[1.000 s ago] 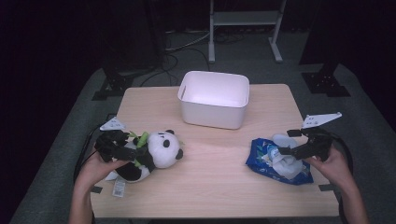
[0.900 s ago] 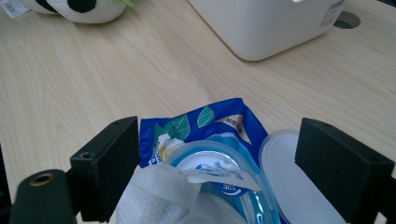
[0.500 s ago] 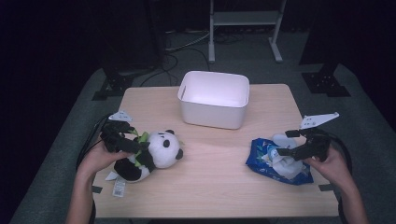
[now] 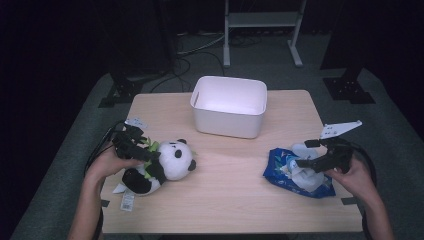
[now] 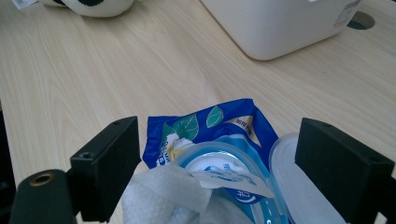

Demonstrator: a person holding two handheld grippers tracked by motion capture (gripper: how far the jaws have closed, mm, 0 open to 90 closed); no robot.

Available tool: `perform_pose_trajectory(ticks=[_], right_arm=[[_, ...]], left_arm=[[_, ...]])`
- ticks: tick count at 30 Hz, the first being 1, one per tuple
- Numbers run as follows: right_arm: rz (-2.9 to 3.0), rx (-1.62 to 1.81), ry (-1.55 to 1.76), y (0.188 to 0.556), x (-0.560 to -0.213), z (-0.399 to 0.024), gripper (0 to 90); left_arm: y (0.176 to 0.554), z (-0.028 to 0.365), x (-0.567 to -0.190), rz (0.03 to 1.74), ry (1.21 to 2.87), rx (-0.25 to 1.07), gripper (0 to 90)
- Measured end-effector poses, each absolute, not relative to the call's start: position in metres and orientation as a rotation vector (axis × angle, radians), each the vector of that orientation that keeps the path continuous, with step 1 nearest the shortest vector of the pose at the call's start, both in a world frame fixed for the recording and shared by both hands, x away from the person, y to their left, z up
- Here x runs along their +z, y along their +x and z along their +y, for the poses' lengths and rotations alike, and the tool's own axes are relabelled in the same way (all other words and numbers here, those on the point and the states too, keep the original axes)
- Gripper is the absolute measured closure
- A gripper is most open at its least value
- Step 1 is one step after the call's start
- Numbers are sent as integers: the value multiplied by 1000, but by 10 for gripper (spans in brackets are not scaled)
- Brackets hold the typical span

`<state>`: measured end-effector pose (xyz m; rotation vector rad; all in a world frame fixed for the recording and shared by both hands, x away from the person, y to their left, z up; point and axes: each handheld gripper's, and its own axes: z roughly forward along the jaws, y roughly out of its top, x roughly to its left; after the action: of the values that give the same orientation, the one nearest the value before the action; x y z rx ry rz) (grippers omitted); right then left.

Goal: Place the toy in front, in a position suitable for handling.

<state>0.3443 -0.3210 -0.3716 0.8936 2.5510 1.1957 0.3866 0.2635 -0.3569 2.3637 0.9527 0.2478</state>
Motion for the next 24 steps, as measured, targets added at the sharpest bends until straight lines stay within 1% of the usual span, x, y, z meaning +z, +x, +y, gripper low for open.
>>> perform_pose_trajectory(ticks=[2,4,8,9,11,17,18,20,21,24], right_arm=[[2552,1196,892,344,-372,-321,127],[2552,1194,892,344,-372,-321,126],[2551,1198,888,344,-371,-321,127],[2550,1198,888,344,-371,-321,127],[2550,1202,888,344,-371,-321,126],[2553,1197,886,344,-371,-320,126],[2553,1197,886,344,-371,-320,126],[2555,1197,885,344,-372,-320,126],[2555,1197,885,344,-372,-320,126],[2557,1196,880,344,-372,-319,127]], left_arm=[[389,265,-359,946,2365,226,216],[390,266,-362,960,2379,214,228],[391,268,-367,964,2383,183,286],[391,269,-369,961,2388,187,321],[390,270,-370,960,2378,182,341],[389,272,-369,942,2376,181,438],[389,272,-369,939,2379,180,438],[388,271,-369,928,2381,184,477],[387,271,-369,922,2384,186,477],[386,270,-369,910,2393,195,521]])
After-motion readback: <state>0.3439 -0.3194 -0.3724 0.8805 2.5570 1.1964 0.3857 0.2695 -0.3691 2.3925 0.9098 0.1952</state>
